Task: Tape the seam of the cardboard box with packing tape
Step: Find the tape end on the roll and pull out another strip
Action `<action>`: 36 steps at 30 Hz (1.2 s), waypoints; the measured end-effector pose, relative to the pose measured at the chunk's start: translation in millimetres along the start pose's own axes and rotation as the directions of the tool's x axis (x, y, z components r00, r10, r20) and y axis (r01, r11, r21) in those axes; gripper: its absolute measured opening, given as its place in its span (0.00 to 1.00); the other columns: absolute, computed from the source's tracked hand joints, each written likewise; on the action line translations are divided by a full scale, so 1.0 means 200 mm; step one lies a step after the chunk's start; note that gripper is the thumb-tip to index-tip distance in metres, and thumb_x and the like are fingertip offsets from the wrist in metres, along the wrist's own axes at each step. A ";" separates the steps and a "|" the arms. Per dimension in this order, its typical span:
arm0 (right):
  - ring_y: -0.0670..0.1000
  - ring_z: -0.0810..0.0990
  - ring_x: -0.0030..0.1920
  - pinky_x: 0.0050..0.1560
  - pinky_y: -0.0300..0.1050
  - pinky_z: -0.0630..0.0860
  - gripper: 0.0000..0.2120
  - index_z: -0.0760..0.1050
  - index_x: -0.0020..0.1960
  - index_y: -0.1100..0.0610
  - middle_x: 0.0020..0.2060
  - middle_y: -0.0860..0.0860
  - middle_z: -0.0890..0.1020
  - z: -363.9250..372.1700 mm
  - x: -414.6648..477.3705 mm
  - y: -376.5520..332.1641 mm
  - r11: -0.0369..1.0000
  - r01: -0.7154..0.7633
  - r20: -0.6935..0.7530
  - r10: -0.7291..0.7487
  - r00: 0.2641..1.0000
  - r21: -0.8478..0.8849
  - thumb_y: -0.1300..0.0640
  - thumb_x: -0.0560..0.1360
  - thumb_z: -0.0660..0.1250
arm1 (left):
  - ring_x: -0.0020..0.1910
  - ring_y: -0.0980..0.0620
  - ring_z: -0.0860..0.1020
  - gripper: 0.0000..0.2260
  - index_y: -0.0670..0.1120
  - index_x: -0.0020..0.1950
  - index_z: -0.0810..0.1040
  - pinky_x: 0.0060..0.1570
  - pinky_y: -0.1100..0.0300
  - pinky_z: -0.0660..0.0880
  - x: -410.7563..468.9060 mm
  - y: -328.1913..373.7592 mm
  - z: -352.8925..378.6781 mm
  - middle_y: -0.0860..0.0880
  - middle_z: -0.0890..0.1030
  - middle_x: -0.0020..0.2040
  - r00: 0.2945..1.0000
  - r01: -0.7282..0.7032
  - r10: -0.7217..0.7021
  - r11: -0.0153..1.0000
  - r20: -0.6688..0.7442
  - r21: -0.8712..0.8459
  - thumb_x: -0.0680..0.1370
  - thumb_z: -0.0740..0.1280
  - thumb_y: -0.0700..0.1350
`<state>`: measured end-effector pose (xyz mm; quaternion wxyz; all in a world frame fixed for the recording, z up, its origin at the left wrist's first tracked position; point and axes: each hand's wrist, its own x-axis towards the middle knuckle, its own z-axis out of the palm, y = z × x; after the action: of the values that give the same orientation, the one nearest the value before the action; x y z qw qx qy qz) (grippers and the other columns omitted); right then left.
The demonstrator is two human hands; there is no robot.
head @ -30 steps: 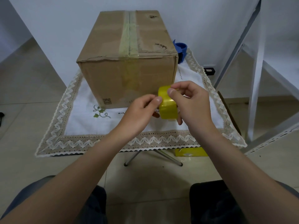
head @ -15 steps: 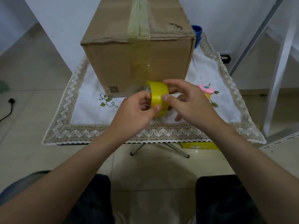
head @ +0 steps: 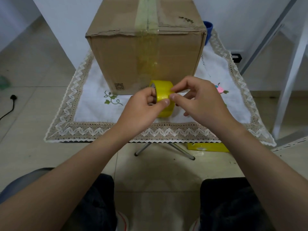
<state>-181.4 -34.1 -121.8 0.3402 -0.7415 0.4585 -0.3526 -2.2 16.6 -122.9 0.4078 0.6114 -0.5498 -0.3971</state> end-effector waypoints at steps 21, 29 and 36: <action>0.45 0.86 0.35 0.28 0.57 0.83 0.05 0.78 0.48 0.49 0.38 0.41 0.87 -0.09 -0.01 -0.04 0.992 -0.059 0.112 0.072 0.991 -0.112 0.52 0.79 0.73 | 0.45 0.39 0.85 0.10 0.41 0.51 0.80 0.51 0.38 0.81 0.01 -0.02 0.04 0.41 0.86 0.44 0.999 -0.037 0.039 0.993 -0.015 0.112 0.78 0.74 0.46; 0.49 0.87 0.35 0.31 0.59 0.84 0.05 0.79 0.47 0.53 0.37 0.46 0.88 -0.11 -0.01 -0.05 0.991 -0.112 0.133 0.121 0.984 -0.073 0.54 0.78 0.74 | 0.44 0.44 0.86 0.12 0.44 0.48 0.81 0.51 0.39 0.81 0.02 -0.03 0.05 0.46 0.87 0.42 0.999 -0.054 0.054 0.986 0.002 0.156 0.74 0.74 0.52; 0.49 0.88 0.36 0.33 0.55 0.85 0.05 0.79 0.46 0.54 0.36 0.49 0.87 -0.11 0.00 -0.04 0.986 -0.152 0.163 0.161 0.973 -0.066 0.55 0.79 0.74 | 0.43 0.42 0.86 0.11 0.46 0.45 0.80 0.50 0.37 0.81 0.03 -0.04 0.05 0.47 0.87 0.41 0.998 -0.057 0.055 0.985 0.018 0.163 0.73 0.74 0.52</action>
<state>-196.9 -34.9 -103.4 0.3845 -0.7388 0.4945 -0.2486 -9.1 10.3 -134.4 0.3635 0.6245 -0.6001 -0.3431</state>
